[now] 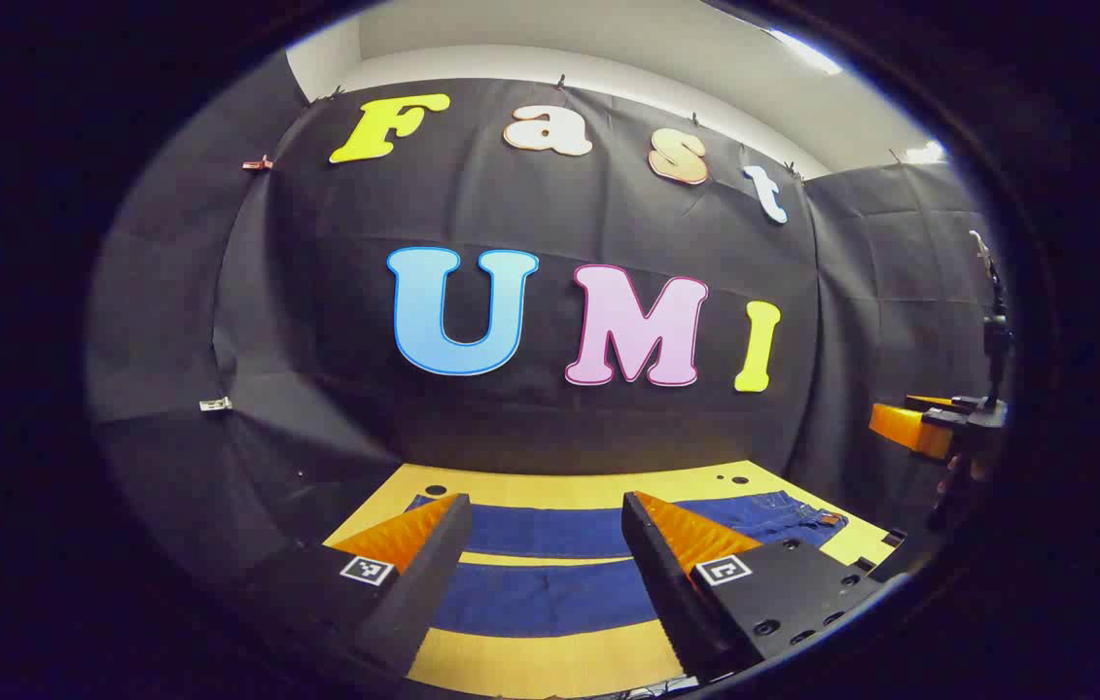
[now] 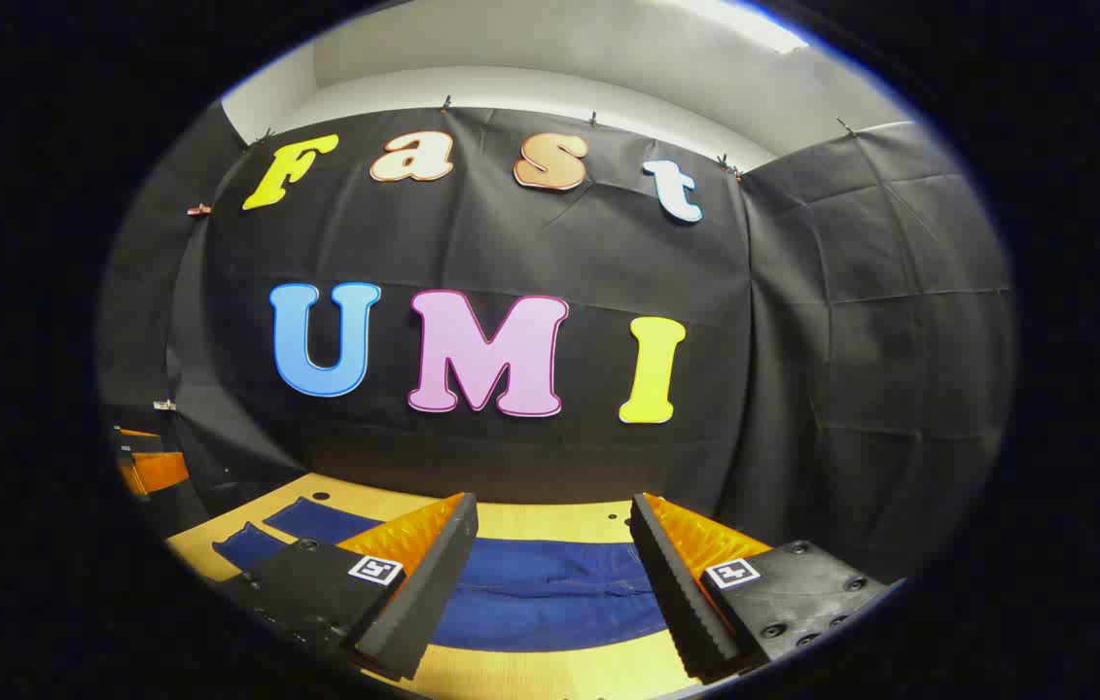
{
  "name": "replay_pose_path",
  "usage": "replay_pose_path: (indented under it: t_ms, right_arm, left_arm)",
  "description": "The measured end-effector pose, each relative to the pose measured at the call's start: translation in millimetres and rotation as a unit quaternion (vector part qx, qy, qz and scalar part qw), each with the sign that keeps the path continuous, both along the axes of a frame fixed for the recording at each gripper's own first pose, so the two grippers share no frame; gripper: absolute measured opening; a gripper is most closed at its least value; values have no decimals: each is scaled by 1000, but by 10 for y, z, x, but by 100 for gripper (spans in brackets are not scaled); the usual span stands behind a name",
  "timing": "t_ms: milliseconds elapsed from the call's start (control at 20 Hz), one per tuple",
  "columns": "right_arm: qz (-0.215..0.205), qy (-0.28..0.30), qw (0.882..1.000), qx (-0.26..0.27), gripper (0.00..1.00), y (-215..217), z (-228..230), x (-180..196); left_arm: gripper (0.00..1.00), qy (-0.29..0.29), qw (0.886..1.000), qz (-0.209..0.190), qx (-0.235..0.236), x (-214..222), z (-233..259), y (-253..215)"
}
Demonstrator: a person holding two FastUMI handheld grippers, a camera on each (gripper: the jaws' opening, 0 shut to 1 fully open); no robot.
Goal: Grasp the waist and the cuffs of the jeans and fold them to make the two legs overlap; first hold the waist and fold one-third of the jeans toward the cuffs, then hold the cuffs and fold the remaining one-third in the same direction to finish folding.
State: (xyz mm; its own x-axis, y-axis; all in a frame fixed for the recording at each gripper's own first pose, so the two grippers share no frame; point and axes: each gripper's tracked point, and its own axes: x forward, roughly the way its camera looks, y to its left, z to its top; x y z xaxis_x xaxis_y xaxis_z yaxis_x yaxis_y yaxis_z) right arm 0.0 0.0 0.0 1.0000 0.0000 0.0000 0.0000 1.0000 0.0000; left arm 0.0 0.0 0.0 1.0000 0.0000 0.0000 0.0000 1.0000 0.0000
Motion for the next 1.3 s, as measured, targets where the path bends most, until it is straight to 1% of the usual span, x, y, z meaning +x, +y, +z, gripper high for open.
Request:
replay_pose_path:
  t_ms: [100, 150, 200, 250, 300, 350, 400, 550, 600, 650, 700, 750, 800, 850, 900, 1000, 1050, 1100, 1150, 1200, 1300]
  right_arm:
    - [0, 0, 1000, 5, 96, 37, 0, -13]
    - [2, 5, 1000, 7, 93, 74, -47, 9]
    - [4, 12, 1000, 8, 93, 105, -84, 27]
    - [6, 13, 1000, 9, 96, 120, -97, 37]
    - [7, 11, 1000, 9, 94, 134, -93, 49]
    - [7, 12, 1000, 8, 94, 138, -105, 54]
    - [6, 14, 1000, 8, 96, 143, -127, 45]
    - [2, 19, 1000, 6, 96, 136, -201, -53]
    - [0, 21, 1000, 5, 94, 131, -218, -85]
    - [-2, 22, 1000, 4, 96, 130, -248, -114]
    - [-3, 24, 1000, 4, 93, 127, -269, -135]
    - [-4, 28, 1000, 5, 96, 130, -300, -153]
    - [-4, 31, 999, 7, 96, 129, -326, -159]
    - [-5, 32, 999, 8, 94, 120, -331, -152]
    - [-6, 32, 999, 8, 96, 108, -332, -150]
    - [-8, 32, 999, 0, 96, 68, -342, -106]
    - [-7, 32, 999, -4, 93, 51, -345, -71]
    - [-7, 33, 999, -8, 93, 30, -346, -28]
    - [-6, 35, 999, -12, 96, 3, -369, 8]
    - [-6, 40, 999, -14, 93, -29, -395, 60]
    - [-8, 49, 999, -21, 93, -122, -441, 160]
  left_arm:
    - [96, -5, 1000, -2, 4, -15, 0, 10]
    - [96, -5, 1000, 3, 12, -10, -3, 47]
    - [96, -1, 1000, 12, 19, -7, -31, 99]
    - [96, -2, 1000, 14, 20, -4, -28, 110]
    - [97, -4, 1000, 10, 17, 5, -17, 85]
    - [96, -5, 1000, 7, 13, 17, -21, 73]
    - [96, -3, 1000, 7, 11, 28, -72, 87]
    - [96, 8, 1000, 6, -4, 49, -166, 113]
    - [96, 11, 1000, 4, -8, 44, -196, 106]
    - [96, 12, 1000, 2, -10, 33, -194, 105]
    - [96, 10, 1000, 1, -8, 26, -198, 110]
    - [96, 10, 1000, 2, -3, 25, -198, 128]
    - [97, 11, 1000, 3, 2, 23, -215, 153]
    - [97, 11, 1000, 5, 7, 29, -218, 177]
    - [96, 12, 1000, 6, 8, 40, -237, 198]
    - [96, 17, 1000, 13, 6, 68, -279, 287]
    - [97, 19, 1000, 18, 7, 87, -294, 354]
    - [97, 22, 999, 22, 10, 117, -350, 432]
    - [96, 28, 999, 21, 15, 156, -392, 509]
    - [96, 38, 999, 21, 31, 191, -469, 619]
    - [96, 66, 993, 27, 95, 295, -611, 961]
